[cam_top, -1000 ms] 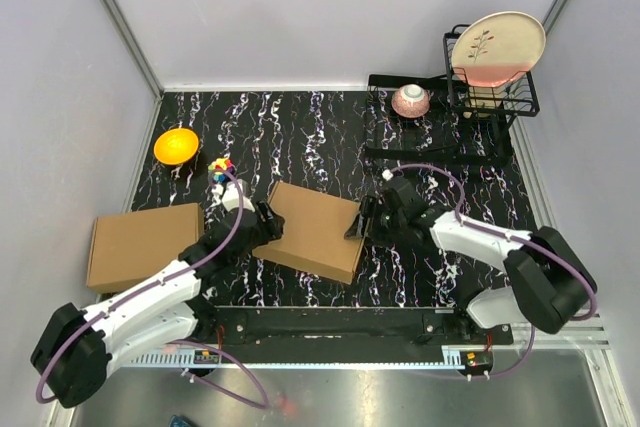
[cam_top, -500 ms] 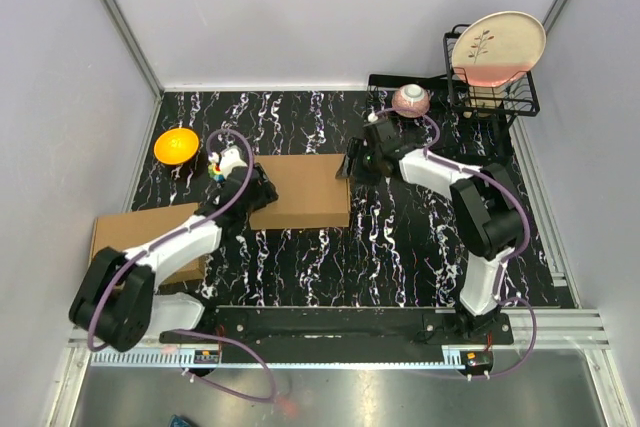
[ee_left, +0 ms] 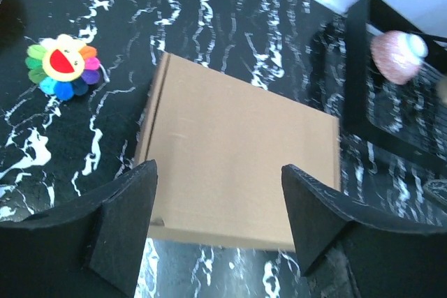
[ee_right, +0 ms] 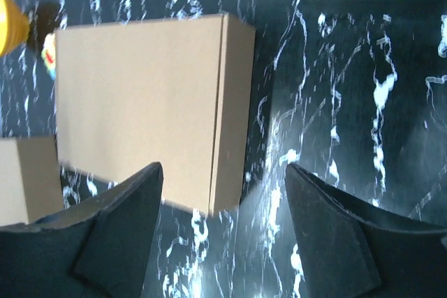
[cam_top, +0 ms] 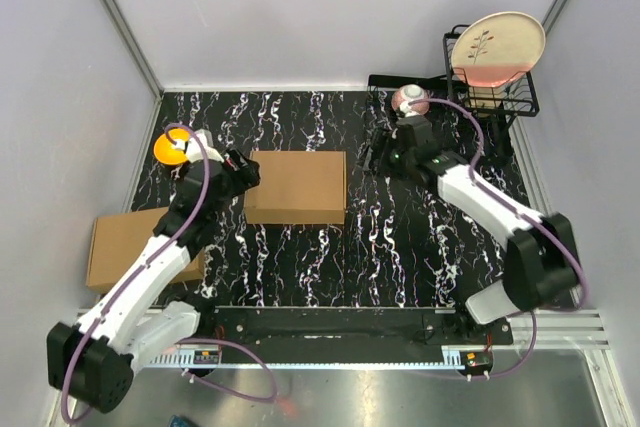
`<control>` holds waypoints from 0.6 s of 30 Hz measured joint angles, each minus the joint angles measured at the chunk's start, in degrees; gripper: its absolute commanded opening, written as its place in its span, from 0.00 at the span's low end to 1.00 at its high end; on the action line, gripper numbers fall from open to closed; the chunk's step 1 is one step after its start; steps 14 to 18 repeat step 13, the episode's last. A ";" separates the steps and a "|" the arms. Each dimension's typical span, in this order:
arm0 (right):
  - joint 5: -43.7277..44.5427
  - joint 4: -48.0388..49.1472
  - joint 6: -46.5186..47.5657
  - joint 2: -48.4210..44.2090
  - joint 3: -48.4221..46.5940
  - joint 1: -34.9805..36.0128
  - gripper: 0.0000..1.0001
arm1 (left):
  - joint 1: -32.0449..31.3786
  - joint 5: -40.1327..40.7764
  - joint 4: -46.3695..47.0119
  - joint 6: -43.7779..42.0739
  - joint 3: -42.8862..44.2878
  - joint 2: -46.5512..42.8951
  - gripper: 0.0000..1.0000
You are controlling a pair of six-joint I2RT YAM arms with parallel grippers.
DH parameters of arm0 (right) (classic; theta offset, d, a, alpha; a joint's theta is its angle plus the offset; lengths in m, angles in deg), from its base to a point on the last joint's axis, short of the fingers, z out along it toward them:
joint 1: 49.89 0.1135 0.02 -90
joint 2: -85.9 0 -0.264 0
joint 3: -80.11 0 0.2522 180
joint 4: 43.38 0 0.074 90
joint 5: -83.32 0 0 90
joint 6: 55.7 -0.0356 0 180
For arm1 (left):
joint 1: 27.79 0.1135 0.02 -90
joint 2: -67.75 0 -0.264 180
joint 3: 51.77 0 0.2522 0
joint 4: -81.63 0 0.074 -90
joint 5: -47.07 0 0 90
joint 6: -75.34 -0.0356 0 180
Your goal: Fold the paper box
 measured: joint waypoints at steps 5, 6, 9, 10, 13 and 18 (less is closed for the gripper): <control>3.17 1.86 3.04 -17.75 11.69 4.63 0.75 | -1.66 -4.66 -3.04 -0.04 -3.78 -13.92 0.94; 5.16 1.90 4.11 -21.55 13.53 6.69 0.75 | -2.14 -5.38 -3.23 0.48 -5.03 -16.35 0.96; 9.60 1.75 6.60 -30.32 16.55 11.13 0.76 | -2.71 -6.05 -4.74 4.33 -7.93 -20.59 0.95; 11.23 1.84 7.26 -32.68 17.22 11.50 0.76 | -2.71 -5.88 -5.86 6.84 -8.70 -20.76 0.92; 15.13 1.77 8.46 -36.30 18.49 11.39 0.77 | -2.73 -5.66 -8.70 10.95 -10.12 -20.33 0.99; 15.13 1.77 8.46 -36.30 18.49 11.39 0.77 | -2.73 -5.66 -8.70 10.95 -10.12 -20.33 0.99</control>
